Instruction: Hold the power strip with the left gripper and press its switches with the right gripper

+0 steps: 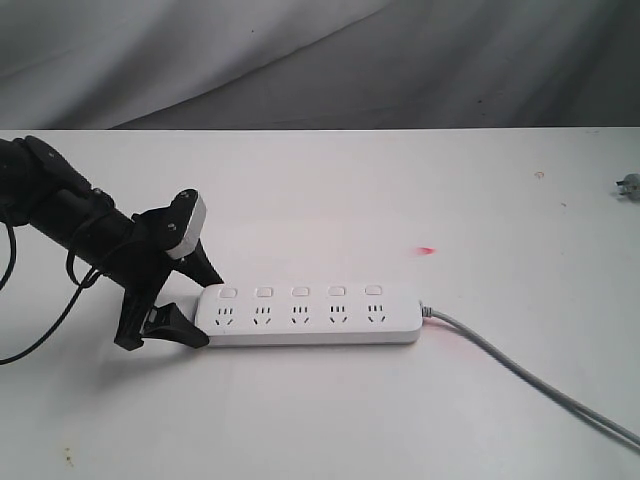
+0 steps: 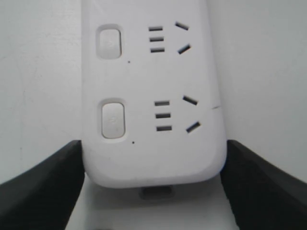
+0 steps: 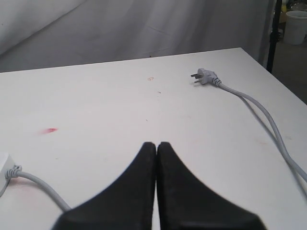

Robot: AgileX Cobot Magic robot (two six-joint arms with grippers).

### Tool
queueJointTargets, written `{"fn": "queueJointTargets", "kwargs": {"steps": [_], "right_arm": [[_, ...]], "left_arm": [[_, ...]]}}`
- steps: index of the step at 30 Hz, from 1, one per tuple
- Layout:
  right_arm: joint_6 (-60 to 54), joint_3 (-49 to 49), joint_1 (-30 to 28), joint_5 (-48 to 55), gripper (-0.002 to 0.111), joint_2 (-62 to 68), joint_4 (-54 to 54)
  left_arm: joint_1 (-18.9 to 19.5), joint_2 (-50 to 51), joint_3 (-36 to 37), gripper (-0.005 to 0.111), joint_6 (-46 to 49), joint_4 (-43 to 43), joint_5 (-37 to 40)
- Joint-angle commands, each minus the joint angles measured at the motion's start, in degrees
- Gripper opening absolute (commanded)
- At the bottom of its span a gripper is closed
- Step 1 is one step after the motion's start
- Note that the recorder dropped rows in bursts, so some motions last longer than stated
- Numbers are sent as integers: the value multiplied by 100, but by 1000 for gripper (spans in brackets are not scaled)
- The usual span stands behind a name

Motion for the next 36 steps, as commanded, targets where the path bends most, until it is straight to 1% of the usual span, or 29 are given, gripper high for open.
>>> {"fn": "queueJointTargets", "kwargs": {"steps": [1,20,21,23,24,25,27,28,29,32,36], "right_arm": [[0,21,-48,-61,0,-31,0],[0,21,-48,-61,0,-31,0],[0,21,-48,-61,0,-31,0],[0,21,-48,-61,0,-31,0],[0,21,-48,-61,0,-31,0],[0,21,-48,-61,0,-31,0],[0,21,-48,-61,0,-31,0],[0,21,-48,-61,0,-31,0],[0,21,-48,-61,0,-31,0],[0,21,-48,-61,0,-31,0],[0,21,-48,-61,0,-31,0]], "left_arm": [[-5,17,-1,52,40,130,-183],[-5,17,-1,52,-63,19,-128],[-5,17,-1,55,-80,19,-158],[-5,17,-1,67,-45,19,-224],[-5,17,-1,78,-45,19,-285],[-5,17,-1,85,-45,5,-328],[-5,17,-1,99,-45,19,-338],[-5,4,-1,102,-58,19,-338],[-5,-10,-1,104,-71,19,-354],[-5,-151,-1,105,-117,19,-362],[18,-658,-11,105,-130,-1,-362]]}}
